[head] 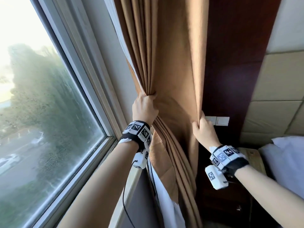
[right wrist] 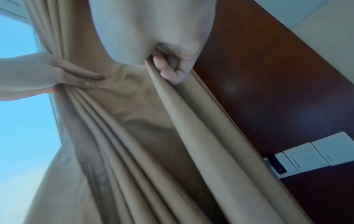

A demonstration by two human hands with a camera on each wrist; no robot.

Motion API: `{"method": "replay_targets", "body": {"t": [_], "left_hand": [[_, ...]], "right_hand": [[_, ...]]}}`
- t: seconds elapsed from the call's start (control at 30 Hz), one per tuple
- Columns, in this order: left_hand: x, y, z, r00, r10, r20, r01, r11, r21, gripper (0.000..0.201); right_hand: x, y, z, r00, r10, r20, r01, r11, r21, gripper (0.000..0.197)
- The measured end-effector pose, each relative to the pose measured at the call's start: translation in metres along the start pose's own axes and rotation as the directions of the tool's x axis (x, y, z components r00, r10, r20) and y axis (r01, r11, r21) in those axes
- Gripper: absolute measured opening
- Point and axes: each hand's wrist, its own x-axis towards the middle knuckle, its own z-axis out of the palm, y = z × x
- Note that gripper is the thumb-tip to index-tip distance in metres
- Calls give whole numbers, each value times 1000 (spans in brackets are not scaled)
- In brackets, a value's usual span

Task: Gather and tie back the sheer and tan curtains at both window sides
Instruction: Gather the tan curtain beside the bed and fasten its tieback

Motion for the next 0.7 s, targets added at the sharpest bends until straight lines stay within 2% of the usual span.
{"method": "replay_targets", "body": {"t": [0.07, 0.13, 0.3, 0.33, 0.43, 0.47, 0.53, 0.6, 0.7], "left_hand": [[-1, -2, -1, 1000, 22, -10, -23, 1000, -19, 50], [0, -3, -1, 999, 36, -16, -36, 999, -26, 48], [-2, -5, -2, 996, 89, 12, -88, 995, -48, 31], [-4, -3, -2, 994, 107, 0, -106, 992, -63, 33], [-13, 6, -7, 998, 64, -28, -67, 990, -124, 65], [-14, 8, -8, 998, 49, -27, -52, 991, -124, 69], [-14, 6, -7, 999, 46, 12, -45, 997, -65, 59], [-12, 0, -6, 998, 44, 48, -44, 999, 7, 36], [-10, -9, -7, 996, 47, 80, -51, 998, 47, 22]], "right_hand": [[-14, -3, -1, 997, -81, -7, 81, 994, -75, 48], [-18, -12, 3, 992, -128, 20, 130, 986, -109, 39], [-19, -45, 24, 984, -113, 141, 138, 974, -181, 27], [-20, -54, 28, 979, -97, 181, 134, 970, -204, 25], [-22, -79, 37, 956, -104, 274, 181, 945, -273, 19], [-22, -84, 37, 947, -120, 299, 213, 930, -301, 19], [-21, -86, 37, 922, -160, 353, 285, 898, -337, 19], [-20, -85, 34, 890, -196, 412, 343, 883, -321, 23], [-14, -71, 31, 839, -182, 513, 352, 900, -256, 46]]}}
